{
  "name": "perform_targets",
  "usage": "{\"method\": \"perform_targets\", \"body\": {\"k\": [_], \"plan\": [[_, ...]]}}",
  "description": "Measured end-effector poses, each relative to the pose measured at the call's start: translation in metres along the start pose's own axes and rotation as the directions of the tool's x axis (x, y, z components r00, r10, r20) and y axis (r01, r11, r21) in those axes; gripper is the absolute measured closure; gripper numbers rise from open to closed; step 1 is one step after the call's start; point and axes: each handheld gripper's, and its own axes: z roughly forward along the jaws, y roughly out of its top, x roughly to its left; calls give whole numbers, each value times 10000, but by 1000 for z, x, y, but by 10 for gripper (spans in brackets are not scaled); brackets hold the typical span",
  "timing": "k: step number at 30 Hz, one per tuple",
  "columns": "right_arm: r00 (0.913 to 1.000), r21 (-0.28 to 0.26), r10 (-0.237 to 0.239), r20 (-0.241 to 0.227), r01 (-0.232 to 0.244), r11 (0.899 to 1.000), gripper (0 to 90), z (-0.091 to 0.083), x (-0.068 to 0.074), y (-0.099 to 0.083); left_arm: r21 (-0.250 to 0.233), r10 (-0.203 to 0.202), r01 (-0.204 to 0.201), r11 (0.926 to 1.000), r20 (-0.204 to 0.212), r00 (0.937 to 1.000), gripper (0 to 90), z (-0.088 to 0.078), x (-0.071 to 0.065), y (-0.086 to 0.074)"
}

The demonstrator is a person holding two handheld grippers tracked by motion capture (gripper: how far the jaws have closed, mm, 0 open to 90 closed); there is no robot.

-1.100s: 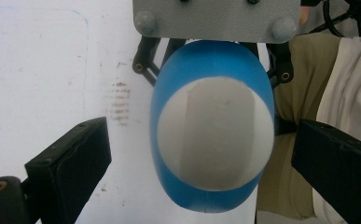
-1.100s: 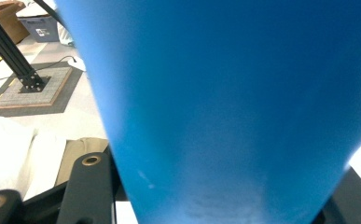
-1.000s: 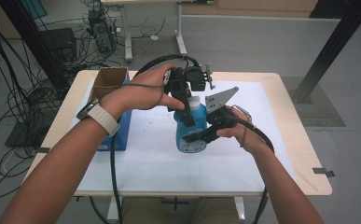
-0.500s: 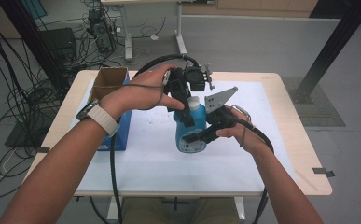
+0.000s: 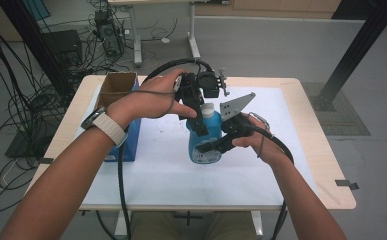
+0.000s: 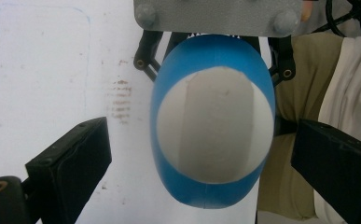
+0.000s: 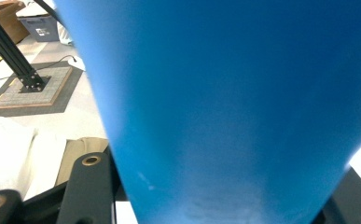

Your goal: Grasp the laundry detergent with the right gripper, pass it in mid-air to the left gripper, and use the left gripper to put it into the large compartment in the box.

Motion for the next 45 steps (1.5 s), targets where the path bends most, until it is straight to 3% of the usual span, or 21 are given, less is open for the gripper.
{"method": "perform_targets", "body": {"k": [45], "plan": [[9999, 119, 36, -108, -35, 9999, 426, 1, 1, 0, 38, -39, 39, 10000, -46, 10000, 53, 0, -1, -2]]}}
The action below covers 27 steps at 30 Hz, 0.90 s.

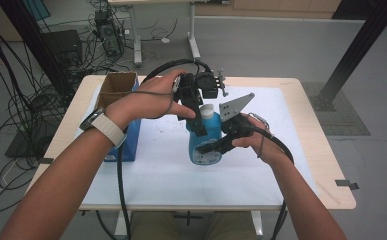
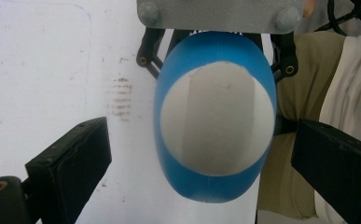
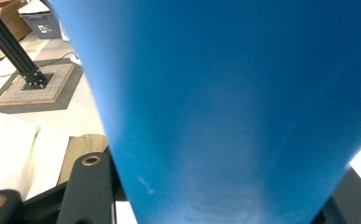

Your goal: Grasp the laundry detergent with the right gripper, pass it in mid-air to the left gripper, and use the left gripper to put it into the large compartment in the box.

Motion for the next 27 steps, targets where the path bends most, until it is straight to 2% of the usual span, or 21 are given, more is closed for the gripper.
{"method": "perform_targets", "body": {"k": [27], "plan": [[10000, 75, 42, -37, -41, 10000, 426, 1, -1, -1, 40, 34, -34, 10000, -19, 10000, 53, 1, -1, -1]]}}
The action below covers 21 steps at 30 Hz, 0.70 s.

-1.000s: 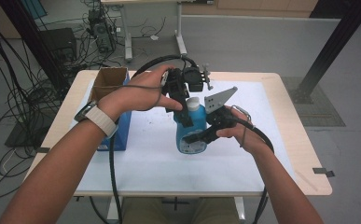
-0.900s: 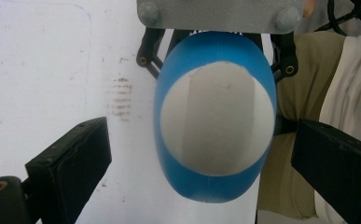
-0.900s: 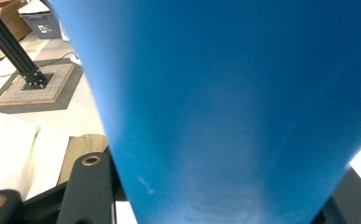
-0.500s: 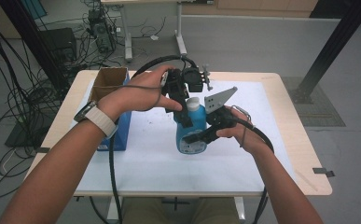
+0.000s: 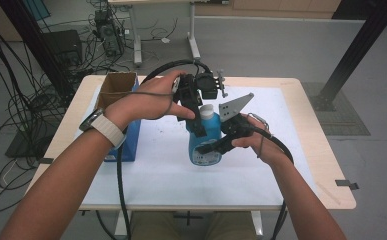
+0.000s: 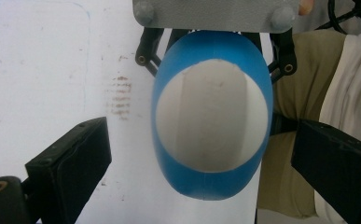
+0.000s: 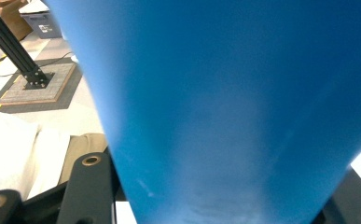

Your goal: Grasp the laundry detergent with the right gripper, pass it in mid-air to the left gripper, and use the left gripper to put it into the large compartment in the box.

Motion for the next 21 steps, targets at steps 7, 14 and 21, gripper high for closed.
{"method": "perform_targets", "body": {"k": [7, 14, 21], "plan": [[10000, 23, 10, 3, -10, 10000, 426, 1, 0, 0, 16, -32, 32, 10000, -20, 10000, 53, 0, -1, 0], [10000, 53, -1, 9, 1, 10000, 426, 1, -1, 1, 4, -23, 23, 10000, -20, 10000, 53, 0, 0, -1], [10000, 54, 15, -18, -15, 10000, 426, 2, -1, 1, 21, -9, 9, 10000, -1, 10000, 53, 0, -1, 0]]}}
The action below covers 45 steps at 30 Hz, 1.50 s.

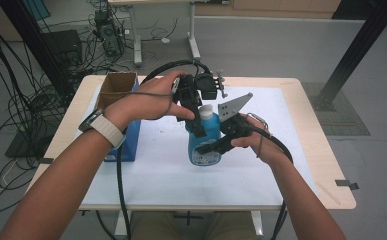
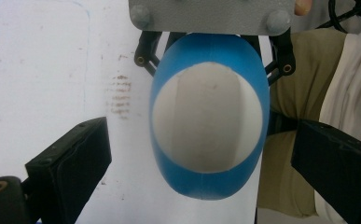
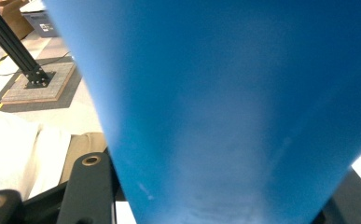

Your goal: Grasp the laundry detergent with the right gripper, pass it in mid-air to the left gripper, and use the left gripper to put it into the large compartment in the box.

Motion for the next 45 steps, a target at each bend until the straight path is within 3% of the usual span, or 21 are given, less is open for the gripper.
{"method": "perform_targets", "body": {"k": [45], "plan": [[10000, 177, 10, 6, -10, 9998, 426, 2, 1, 1, -59, -31, 31, 10000, -30, 10000, 54, 2, 0, 0]]}}
